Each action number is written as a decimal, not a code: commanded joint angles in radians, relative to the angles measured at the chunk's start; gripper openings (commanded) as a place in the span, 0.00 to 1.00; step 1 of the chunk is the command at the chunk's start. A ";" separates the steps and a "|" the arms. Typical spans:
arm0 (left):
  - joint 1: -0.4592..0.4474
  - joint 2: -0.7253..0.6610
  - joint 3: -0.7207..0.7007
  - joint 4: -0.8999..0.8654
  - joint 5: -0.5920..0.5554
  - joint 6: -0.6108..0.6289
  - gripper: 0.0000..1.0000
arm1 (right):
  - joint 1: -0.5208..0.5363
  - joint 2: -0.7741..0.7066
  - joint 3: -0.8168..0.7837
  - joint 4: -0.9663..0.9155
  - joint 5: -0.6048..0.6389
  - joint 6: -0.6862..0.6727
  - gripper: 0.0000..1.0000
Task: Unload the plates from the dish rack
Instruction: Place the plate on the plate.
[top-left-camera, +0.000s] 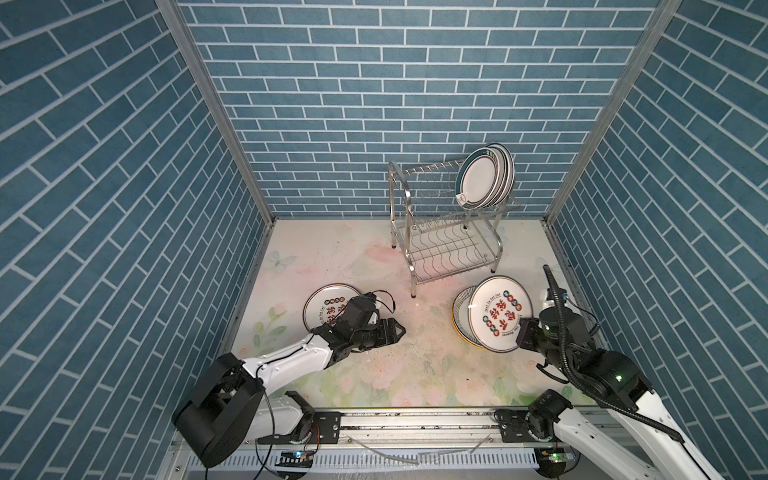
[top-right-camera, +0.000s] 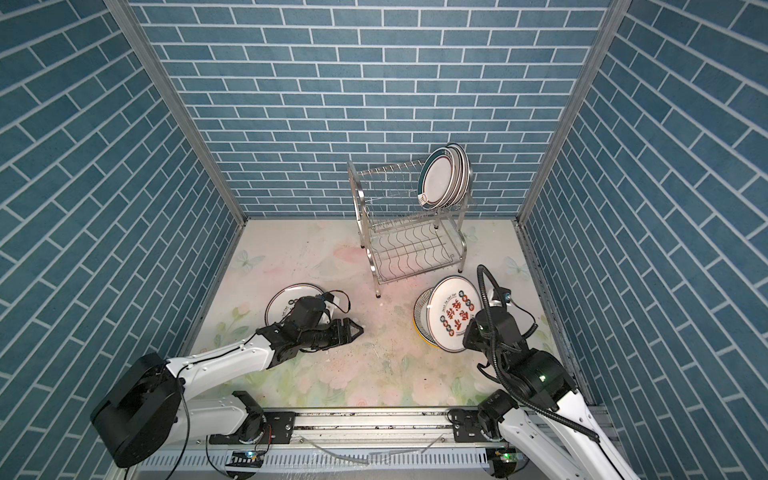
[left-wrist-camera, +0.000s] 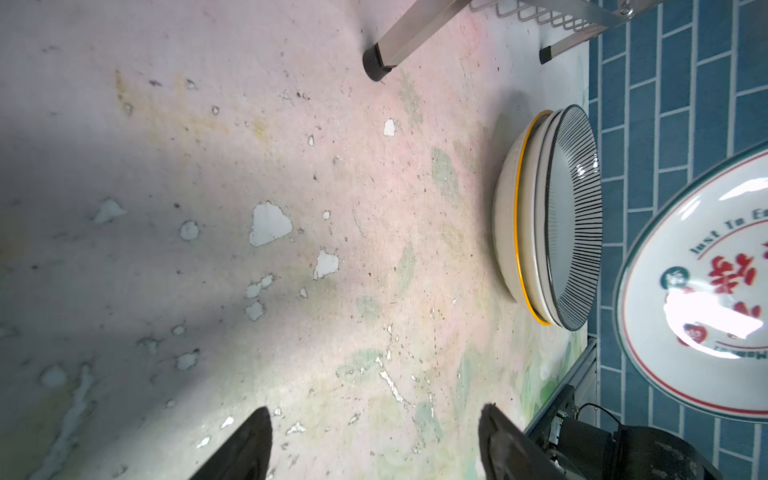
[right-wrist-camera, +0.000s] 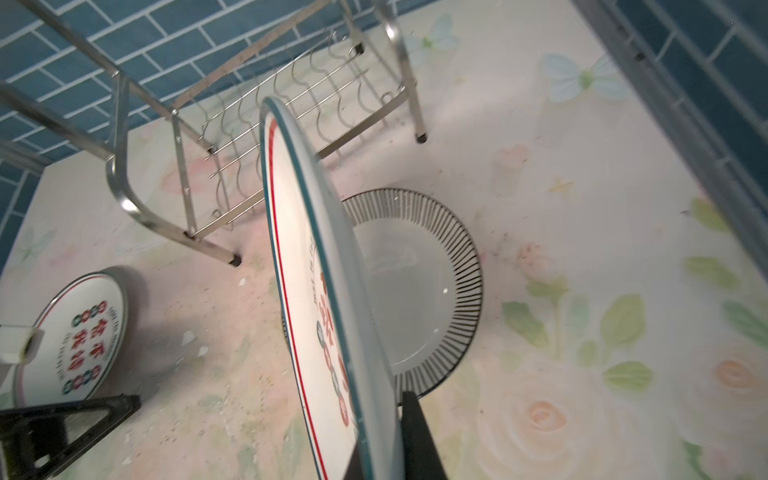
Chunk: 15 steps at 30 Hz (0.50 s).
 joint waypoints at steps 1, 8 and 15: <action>-0.006 -0.052 -0.023 0.024 -0.033 -0.018 0.79 | 0.000 0.031 -0.068 0.272 -0.205 0.141 0.00; 0.004 -0.153 -0.063 0.037 -0.052 -0.035 0.80 | 0.004 0.194 -0.179 0.600 -0.389 0.244 0.00; 0.065 -0.200 -0.100 0.074 -0.020 -0.055 0.80 | 0.032 0.323 -0.222 0.841 -0.471 0.345 0.00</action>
